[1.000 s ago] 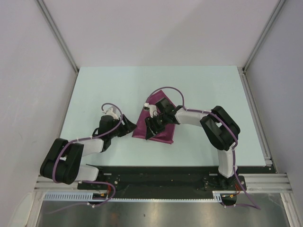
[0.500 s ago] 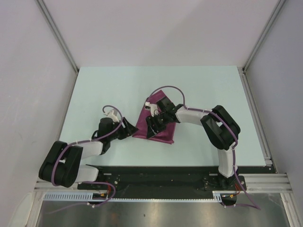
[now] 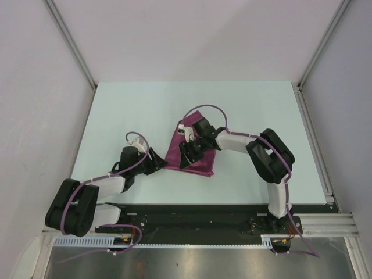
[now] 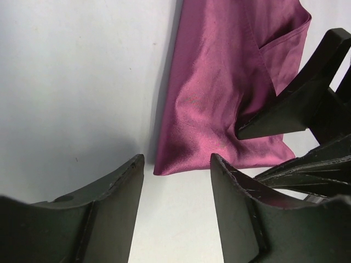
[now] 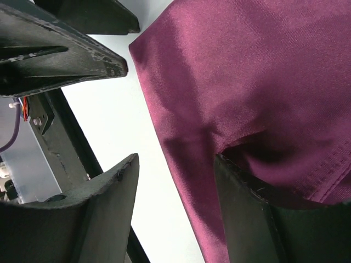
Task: Fold the napkin, place the utensils inside, and roll it up
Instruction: Roll the napkin with the utensil
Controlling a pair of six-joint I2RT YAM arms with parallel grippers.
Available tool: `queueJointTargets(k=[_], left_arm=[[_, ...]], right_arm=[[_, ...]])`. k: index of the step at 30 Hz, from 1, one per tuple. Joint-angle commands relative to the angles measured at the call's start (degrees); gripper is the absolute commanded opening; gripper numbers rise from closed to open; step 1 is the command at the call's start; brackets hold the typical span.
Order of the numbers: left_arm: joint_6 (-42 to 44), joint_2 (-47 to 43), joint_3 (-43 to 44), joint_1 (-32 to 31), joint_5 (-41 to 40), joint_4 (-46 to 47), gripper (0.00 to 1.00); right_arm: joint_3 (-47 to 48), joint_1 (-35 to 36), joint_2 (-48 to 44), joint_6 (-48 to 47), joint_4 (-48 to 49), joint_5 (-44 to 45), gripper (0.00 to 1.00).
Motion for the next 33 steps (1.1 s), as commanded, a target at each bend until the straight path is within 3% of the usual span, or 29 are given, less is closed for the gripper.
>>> queueJointTargets(k=[1, 12, 17, 19, 24, 33], left_arm=[[0.32, 3.2, -1.45, -0.29, 0.33, -7.59, 0.55], [0.85, 6.98, 0.48, -0.64, 1.65, -8.46, 0.43], [0.76, 8.47, 1.27, -0.55, 2.79, -7.76, 0.31], [0.67, 8.65, 1.88, -0.64, 3.23, -7.85, 0.21], [0.5, 6.9, 3.99, -0.64, 3.32, -9.87, 0.0], [-0.47, 4.61, 7.51, -0.2, 5.34, -13.03, 0.0]], right_arm=[[1.56, -0.06, -3.95, -0.61, 1.23, -1.51, 0.62], [-1.68, 1.7, -12.12, -1.31, 1.05, 2.79, 0.64], [-3.8, 3.72, -14.06, -1.05, 2.28, 8.49, 0.64], [-5.37, 5.03, -14.24, -0.78, 4.03, 10.26, 0.64], [-8.02, 10.29, -14.15, -0.34, 9.65, 22.2, 0.65], [-10.92, 19.36, -13.19, -4.21, 20.12, 50.49, 0.72]])
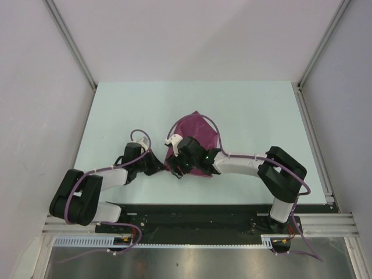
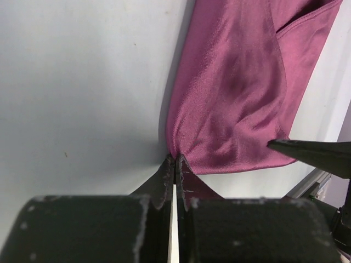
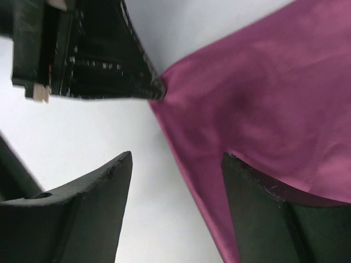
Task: Fold the napkin, place the utensils inside, and roll it up
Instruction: Roll the napkin with the utensil
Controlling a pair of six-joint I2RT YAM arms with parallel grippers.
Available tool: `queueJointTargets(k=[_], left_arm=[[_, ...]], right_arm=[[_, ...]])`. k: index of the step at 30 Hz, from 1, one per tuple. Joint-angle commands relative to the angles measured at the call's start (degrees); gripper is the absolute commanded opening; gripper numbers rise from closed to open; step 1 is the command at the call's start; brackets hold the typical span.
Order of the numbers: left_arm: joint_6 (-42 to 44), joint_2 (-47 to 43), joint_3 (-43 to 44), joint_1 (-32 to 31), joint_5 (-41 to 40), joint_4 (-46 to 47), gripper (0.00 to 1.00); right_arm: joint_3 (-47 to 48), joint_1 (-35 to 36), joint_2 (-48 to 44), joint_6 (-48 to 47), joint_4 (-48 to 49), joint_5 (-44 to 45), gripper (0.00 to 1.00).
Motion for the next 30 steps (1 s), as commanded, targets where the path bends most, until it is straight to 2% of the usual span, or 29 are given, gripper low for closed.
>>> queueJointTargets(k=[1, 6, 13, 22, 30], left_arm=[[0.29, -1.53, 2.13, 0.21, 1.56, -5.27, 0.0], [-0.41, -2.85, 3.01, 1.27, 2.7, -5.89, 0.0], [-0.85, -3.47, 3.72, 2.41, 3.49, -6.42, 0.0], [-1.46, -4.26, 4.68, 3.82, 5.78, -6.77, 0.0], [-1.29, -5.57, 4.95, 4.96, 6.92, -8.0, 0.0]], right_arm=[[-0.58, 4.13, -0.31, -3.75, 8.86, 17.56, 0.73], [-1.02, 7.21, 2.24, -6.56, 11.33, 22.74, 0.74], [-2.95, 10.64, 3.03, -8.67, 16.59, 22.58, 0.75], [-0.41, 11.17, 7.34, -9.55, 16.25, 23.45, 0.76], [2.58, 11.34, 11.46, -7.54, 13.1, 36.71, 0.75]])
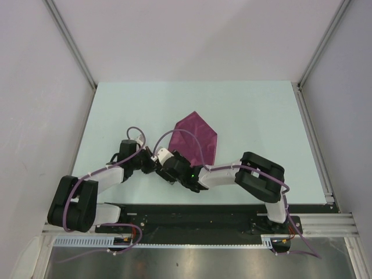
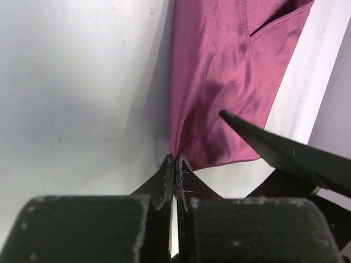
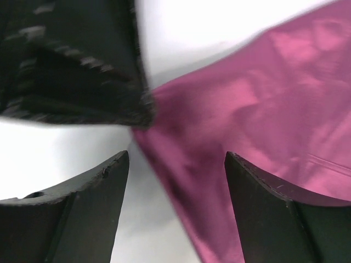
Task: Fold the napkin, place the utensils inside, and roll it up
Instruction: Roll the napkin with the utensil
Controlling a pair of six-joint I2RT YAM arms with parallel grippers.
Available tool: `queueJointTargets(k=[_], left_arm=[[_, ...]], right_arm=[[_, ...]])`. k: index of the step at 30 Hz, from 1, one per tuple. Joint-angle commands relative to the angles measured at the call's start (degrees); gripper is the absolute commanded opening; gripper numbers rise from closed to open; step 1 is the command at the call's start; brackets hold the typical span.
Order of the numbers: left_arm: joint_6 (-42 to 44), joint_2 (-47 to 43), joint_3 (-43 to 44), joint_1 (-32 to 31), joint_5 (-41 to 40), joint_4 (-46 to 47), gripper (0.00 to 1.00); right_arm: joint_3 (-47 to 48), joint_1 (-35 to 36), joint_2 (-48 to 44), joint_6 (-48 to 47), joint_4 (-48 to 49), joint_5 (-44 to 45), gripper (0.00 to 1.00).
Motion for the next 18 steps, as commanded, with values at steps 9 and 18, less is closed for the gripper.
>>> queueJointTargets(k=[9, 18], left_arm=[[-0.83, -2.06, 1.93, 2.63, 2.51, 0.33, 0.0], [-1.27, -1.18, 2.37, 3.42, 2.69, 1.47, 0.0]], right_arm=[[0.66, 0.86, 0.63, 4.33, -6.24, 23.31, 0.73], [-4.71, 3.23, -3.95, 4.68, -7.3, 26.3, 0.7]])
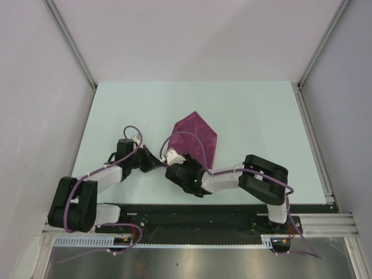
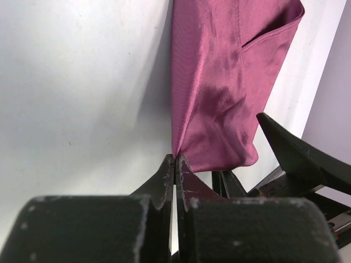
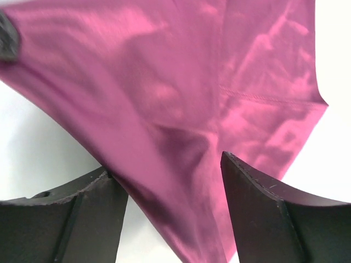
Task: Fold the napkin, place the utensils inside, and roll it up
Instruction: Roll the napkin with the utensil
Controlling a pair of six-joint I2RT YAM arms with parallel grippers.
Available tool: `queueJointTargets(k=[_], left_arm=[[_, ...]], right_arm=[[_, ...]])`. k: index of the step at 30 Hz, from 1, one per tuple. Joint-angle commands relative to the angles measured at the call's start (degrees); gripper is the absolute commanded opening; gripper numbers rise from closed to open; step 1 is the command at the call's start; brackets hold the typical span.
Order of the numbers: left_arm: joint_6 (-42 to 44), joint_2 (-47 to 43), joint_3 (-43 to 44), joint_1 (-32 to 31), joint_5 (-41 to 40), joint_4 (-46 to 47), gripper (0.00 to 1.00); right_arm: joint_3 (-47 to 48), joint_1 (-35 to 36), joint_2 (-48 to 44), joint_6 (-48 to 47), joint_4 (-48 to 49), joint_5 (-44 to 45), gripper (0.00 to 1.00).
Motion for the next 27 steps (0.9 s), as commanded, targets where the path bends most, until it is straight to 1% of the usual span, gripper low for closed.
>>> queueJointTargets(k=[1, 4, 6, 7, 8, 10, 11, 12, 13, 14, 15, 16, 17, 18, 19, 20, 21, 22, 23, 24, 25, 27], left_arm=[[-0.81, -0.48, 2.02, 0.84, 0.79, 1.8, 0.0], [-0.72, -0.39, 2.2, 0.93, 0.96, 1.89, 0.0], [-0.64, -0.39, 2.2, 0.93, 0.96, 1.89, 0.0], [-0.55, -0.48, 2.2, 1.02, 0.7, 1.71, 0.0], [-0.46, -0.3, 2.28, 0.93, 0.61, 1.71, 0.0], [-0.29, -0.3, 2.37, 1.02, 0.52, 1.71, 0.0], [-0.2, -0.3, 2.46, 0.93, 0.43, 1.62, 0.0], [-0.02, -0.21, 2.72, 0.93, 0.17, 1.54, 0.0], [0.5, -0.21, 2.9, 0.93, 0.08, 1.45, 0.01], [0.77, -0.13, 3.16, 1.02, -0.01, 1.1, 0.03], [0.95, -0.21, 3.42, 0.93, -0.44, 0.92, 0.07], [1.21, -0.21, 3.51, 0.93, -0.71, 0.83, 0.14], [1.3, -0.48, 3.6, 1.02, -0.88, 0.75, 0.19], [1.47, -0.83, 3.86, 0.93, -1.32, 0.66, 0.25], [1.65, -1.0, 3.95, 0.93, -1.93, 0.57, 0.34], [1.82, -1.27, 4.04, 0.93, -2.46, 0.13, 0.38], [2.17, -1.79, 4.22, 0.93, -2.99, -0.22, 0.48], [2.35, -1.97, 4.3, 1.02, -4.13, -0.74, 0.51], [2.53, -2.23, 4.31, 1.02, -4.66, -1.1, 0.55], [2.79, -2.5, 4.13, 0.93, -5.1, -1.19, 0.65], [2.97, -3.2, 4.04, 0.93, -6.67, -1.8, 0.69], [3.84, -4.34, 3.52, 0.93, -8.87, -2.59, 0.75]], right_arm=[[-1.96, 1.55, -2.57, 0.81, -1.57, 4.88, 0.69], [-2.57, 2.07, -2.57, 0.2, -1.3, 5.15, 0.66], [-3.1, 2.34, -2.48, -0.76, -0.34, 5.06, 0.6], [-3.28, 2.43, -2.4, -1.03, -0.08, 5.15, 0.55], [-3.37, 2.6, -2.22, -1.38, 0.27, 4.71, 0.46], [-3.54, 2.6, -2.13, -2.95, 0.8, 3.49, 0.38], [-3.54, 2.6, -2.22, -3.58, 0.89, 1.22, 0.32], [-3.54, 2.52, -2.48, -4.11, 0.89, -0.2, 0.29], [-3.37, 2.34, -2.66, -5.15, 0.55, -4.04, 0.26], [-3.11, 1.9, -2.75, -5.43, 0.19, -5.73, 0.19], [-3.02, 1.64, -2.92, -5.69, -0.68, -7.58, 0.15], [-2.58, 1.2, -3.44, -5.95, -1.47, -11.77, 0.12], [-2.23, 0.15, -3.71, -5.96, -2.18, -13.9, 0.06], [-2.05, -0.47, -4.15, -5.96, -3.66, -15.93, 0.03], [-1.53, -1.0, -5.02, -5.87, -4.37, -20.12, 0.0], [-1.09, -2.65, -5.38, -5.43, -6.9, -22.43, 0.0], [-0.56, -3.37, -5.73, -5.08, -7.8, -24.71, 0.0], [0.06, -4.33, -6.52, -4.9, -8.59, -29.17, 0.0], [0.67, -5.3, -6.87, -4.29, -10.25, -31.65, 0.0], [1.2, -7.31, -7.05, -4.03, -11.14, -34.2, 0.0], [1.81, -8.29, -7.23, -3.67, -12.1, -39.8, 0.0], [4.36, -11.53, -6.97, -2.88, -15.44, -45.89, 0.0]])
